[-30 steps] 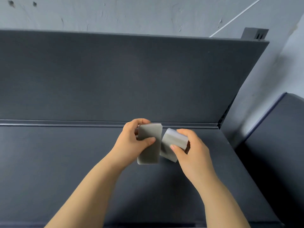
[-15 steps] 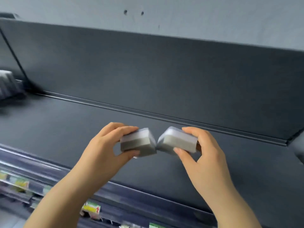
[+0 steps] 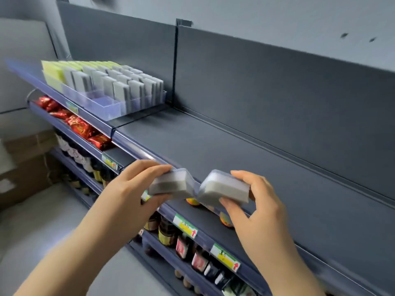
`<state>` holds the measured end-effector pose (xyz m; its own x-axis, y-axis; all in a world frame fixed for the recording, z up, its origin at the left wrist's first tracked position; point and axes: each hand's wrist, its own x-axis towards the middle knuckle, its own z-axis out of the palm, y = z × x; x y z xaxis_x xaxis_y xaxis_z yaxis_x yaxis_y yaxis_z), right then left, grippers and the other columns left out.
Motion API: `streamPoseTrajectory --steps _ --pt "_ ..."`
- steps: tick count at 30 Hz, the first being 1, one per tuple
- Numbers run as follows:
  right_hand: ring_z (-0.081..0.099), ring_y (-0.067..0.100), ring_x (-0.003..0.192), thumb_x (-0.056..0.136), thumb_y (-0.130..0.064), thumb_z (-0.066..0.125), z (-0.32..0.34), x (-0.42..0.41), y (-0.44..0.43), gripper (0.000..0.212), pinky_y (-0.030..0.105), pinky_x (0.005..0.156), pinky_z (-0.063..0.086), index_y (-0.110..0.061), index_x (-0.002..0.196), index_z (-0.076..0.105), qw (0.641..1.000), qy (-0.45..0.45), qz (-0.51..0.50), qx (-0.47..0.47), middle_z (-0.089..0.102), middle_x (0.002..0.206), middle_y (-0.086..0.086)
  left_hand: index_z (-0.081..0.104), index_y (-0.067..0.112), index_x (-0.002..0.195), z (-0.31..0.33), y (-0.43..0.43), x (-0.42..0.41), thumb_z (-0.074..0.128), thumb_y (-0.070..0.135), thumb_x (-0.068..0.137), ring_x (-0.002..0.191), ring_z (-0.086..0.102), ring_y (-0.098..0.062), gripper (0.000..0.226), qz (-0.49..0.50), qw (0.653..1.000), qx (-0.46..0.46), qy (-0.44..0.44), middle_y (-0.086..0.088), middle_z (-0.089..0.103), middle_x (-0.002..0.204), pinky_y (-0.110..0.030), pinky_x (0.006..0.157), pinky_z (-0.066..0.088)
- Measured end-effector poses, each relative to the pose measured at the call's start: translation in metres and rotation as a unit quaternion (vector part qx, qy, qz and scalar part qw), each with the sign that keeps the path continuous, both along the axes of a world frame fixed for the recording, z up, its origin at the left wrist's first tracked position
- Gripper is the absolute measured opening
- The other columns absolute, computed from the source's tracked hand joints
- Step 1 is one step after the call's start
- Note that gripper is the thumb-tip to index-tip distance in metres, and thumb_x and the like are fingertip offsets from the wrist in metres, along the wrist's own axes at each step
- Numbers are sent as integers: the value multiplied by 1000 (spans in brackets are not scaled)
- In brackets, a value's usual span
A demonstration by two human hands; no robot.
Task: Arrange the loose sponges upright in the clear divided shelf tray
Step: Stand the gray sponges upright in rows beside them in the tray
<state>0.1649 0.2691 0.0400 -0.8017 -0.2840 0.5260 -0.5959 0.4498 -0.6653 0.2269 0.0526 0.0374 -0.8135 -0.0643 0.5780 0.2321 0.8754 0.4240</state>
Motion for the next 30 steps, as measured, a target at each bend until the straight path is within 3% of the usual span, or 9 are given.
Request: streamPoseTrajectory --steps 2,8,14,18,21,26,30 --pt "52 0 100 74 -15 75 1 -5 -18 46 19 77 49 -41 105 54 1000 -16 3 -9 52 105 -25 64 10 114 -1 -18 -2 69 22 71 91 50 -2 45 7 1000 1 3 9 54 107 -5 84 36" --pt "51 -6 98 72 -17 75 0 -49 -72 44 1 78 36 -35 106 55 1000 -10 -12 -18 54 106 -23 63 7 116 -6 -67 -40 67 23 74 95 51 -5 45 18 1000 1 26 2 58 108 -7 87 36" --pt "49 -5 100 77 -21 70 4 -117 -135 43 5 82 38 -38 112 52 999 -20 -14 -42 45 114 -30 60 3 120 2 -135 -111 71 20 78 96 50 -7 47 41 998 -16 34 1 56 110 -2 90 31" --pt "50 -7 98 77 -22 69 25 -165 -169 42 3 80 37 -43 108 50 997 -23 -14 -68 52 106 -29 59 7 124 27 -178 -162 69 22 78 94 51 -9 48 48 997 -35 53 -1 59 113 -13 80 41" --pt "53 -2 98 78 -22 68 37 -200 -195 41 5 79 40 -48 105 48 995 -36 -18 -87 53 107 -26 59 8 124 40 -207 -191 71 22 79 100 53 -14 49 65 993 -54 81 3 58 115 -20 84 43" --pt "52 -2 100 80 -21 67 42 -234 -246 43 8 83 41 -48 107 46 996 -41 3 -77 50 108 -27 61 7 119 41 -248 -215 65 22 77 95 51 -10 44 87 994 -23 66 9 54 104 -10 87 30" --pt "53 1 103 79 -23 67 37 -244 -286 43 12 85 43 -49 107 47 997 -47 10 -58 51 111 -27 60 3 118 42 -289 -227 67 14 78 101 50 -11 42 86 992 -26 84 1 54 113 -2 95 28"
